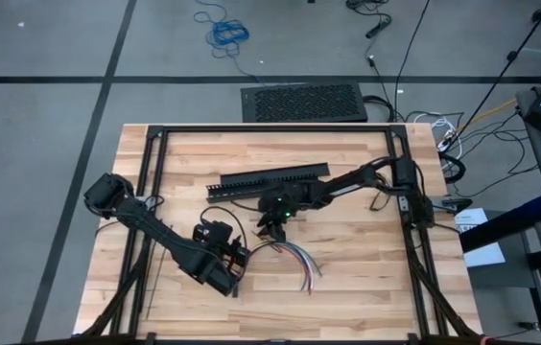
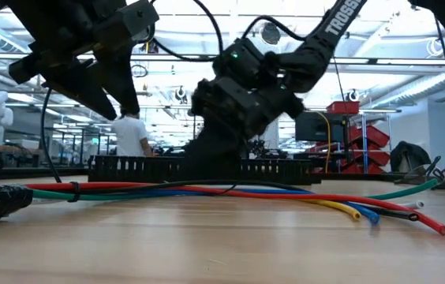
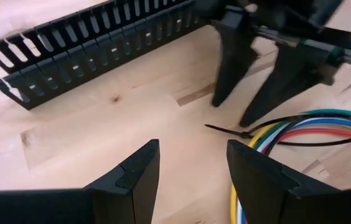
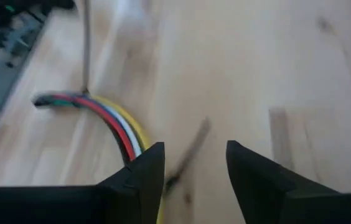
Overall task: Ziptie cables
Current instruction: Wrap the cable wire using a zip tie
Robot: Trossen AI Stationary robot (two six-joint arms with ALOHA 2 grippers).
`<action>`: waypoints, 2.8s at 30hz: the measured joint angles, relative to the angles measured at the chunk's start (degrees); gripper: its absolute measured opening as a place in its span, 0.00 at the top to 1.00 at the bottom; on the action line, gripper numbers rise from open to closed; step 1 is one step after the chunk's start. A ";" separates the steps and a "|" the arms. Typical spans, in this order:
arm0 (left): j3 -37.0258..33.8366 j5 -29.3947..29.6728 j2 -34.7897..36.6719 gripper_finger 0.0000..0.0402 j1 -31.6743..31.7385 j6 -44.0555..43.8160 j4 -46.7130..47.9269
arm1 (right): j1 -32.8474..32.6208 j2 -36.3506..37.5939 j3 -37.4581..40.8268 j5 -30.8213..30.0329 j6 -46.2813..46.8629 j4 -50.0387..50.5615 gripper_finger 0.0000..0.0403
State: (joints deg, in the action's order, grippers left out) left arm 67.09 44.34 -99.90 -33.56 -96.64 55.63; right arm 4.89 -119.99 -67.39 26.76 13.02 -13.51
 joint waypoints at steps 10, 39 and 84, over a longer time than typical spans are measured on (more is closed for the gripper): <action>0.04 -0.09 0.00 0.54 -1.08 -0.05 -1.49 | -1.12 -5.60 -8.22 3.11 -2.73 7.30 0.63; 0.04 -0.14 -0.02 0.54 -1.72 7.60 -6.52 | 0.04 -5.49 -8.95 -1.00 -9.43 10.36 1.00; -5.79 17.15 -11.98 0.69 2.72 70.29 -56.02 | -7.98 21.82 21.90 -2.35 -19.69 -17.05 1.00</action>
State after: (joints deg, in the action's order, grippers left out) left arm 61.30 61.48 -111.87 -30.84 -26.35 -0.39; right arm -3.09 -98.17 -45.50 24.42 -6.67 -30.55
